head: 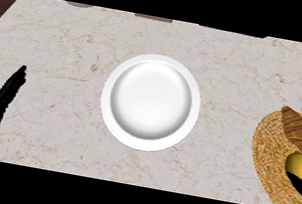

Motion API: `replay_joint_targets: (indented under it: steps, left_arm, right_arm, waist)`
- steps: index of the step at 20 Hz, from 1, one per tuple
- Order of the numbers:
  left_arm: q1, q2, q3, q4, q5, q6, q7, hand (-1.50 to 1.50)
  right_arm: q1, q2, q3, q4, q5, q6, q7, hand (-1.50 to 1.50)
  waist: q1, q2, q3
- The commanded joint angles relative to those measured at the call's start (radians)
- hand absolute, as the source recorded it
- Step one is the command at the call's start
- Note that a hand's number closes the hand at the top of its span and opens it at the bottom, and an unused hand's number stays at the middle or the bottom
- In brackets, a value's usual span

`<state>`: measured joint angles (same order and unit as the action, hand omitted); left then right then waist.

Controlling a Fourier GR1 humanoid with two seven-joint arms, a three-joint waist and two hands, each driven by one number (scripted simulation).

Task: Pick the lemon from the placemat and place it in the plate

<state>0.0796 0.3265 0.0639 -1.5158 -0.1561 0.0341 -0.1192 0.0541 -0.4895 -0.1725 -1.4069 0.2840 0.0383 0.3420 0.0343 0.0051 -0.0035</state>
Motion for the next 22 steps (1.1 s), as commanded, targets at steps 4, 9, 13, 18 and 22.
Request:
replay_joint_targets:
  steps: [4,9,13,18,22]
  left_arm:
    - [-0.025,0.016,0.003,0.027,0.004,-0.028,-0.007,0.00]
    - [0.006,-0.021,0.008,0.049,-0.010,0.003,-0.062,0.00]
    - [-0.008,0.002,0.034,0.040,0.007,-0.025,-0.013,0.00]
    - [-0.007,-0.035,0.013,0.027,-0.030,0.021,0.006,0.00]
    - [0.035,0.016,0.055,-0.025,0.014,-0.032,0.008,0.00]
  right_arm:
    - [-0.175,-0.144,0.274,0.057,0.296,0.112,-0.087,1.50]
    - [-0.283,-0.115,0.253,0.162,0.420,-0.057,-0.167,1.50]
    - [-0.287,-0.083,0.209,0.094,0.433,-0.158,-0.180,1.50]
    - [-0.250,-0.103,0.190,-0.205,0.411,-0.173,-0.173,1.50]
    - [-0.255,-0.082,0.201,-0.377,0.306,-0.115,-0.228,1.50]
  waist:
    - [0.028,0.006,0.004]
    - [-0.017,-0.003,0.004]
    - [-0.029,-0.005,0.004]
    - [-0.050,-0.011,0.003]
    - [-0.042,-0.015,0.003]
